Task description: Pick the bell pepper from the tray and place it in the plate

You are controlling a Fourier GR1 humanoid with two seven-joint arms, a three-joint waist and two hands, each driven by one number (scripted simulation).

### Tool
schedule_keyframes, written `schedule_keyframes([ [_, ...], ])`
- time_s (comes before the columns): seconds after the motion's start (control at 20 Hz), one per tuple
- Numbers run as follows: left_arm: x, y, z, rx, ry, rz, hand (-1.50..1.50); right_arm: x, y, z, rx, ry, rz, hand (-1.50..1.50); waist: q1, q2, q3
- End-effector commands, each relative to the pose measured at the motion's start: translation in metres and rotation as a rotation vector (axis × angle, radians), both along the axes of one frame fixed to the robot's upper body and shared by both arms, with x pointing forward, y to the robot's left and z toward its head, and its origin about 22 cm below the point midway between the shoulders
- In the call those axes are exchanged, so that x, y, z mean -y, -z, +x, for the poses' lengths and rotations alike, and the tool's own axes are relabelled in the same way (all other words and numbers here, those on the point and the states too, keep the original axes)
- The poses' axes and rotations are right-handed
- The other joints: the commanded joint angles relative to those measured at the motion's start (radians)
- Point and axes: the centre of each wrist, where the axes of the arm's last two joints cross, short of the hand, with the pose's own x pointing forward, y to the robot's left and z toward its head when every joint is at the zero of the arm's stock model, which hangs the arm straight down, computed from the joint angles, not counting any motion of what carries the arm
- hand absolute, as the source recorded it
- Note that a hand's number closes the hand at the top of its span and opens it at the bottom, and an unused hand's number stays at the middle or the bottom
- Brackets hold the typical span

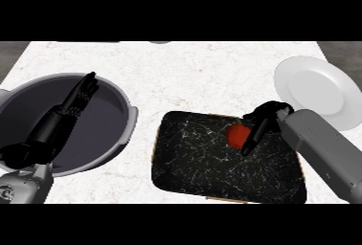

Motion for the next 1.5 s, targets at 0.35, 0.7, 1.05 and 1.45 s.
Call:
schedule_keyframes([
  [0.35, 0.004, 0.007, 0.004, 0.002, 0.011, -0.005, 0.00, -0.046, 0.022, -0.029, 0.103, -0.201, -0.104, 1.50, 0.002, 0.030, 0.024],
  [0.7, -0.003, -0.004, 0.004, -0.001, 0.032, 0.010, 0.00, -0.109, -0.009, -0.037, 0.840, -0.414, -0.579, 1.50, 0.030, 0.018, 0.024],
  [1.05, 0.002, 0.003, 0.009, -0.014, -0.018, 0.004, 0.00, -0.154, -0.007, -0.062, 1.166, -0.287, -0.710, 1.50, -0.014, 0.019, 0.023],
  [1.45, -0.008, -0.011, 0.004, -0.010, -0.022, -0.007, 0.00, -0.168, -0.056, -0.082, 1.346, -0.187, -0.763, 1.50, -0.023, 0.016, 0.024],
])
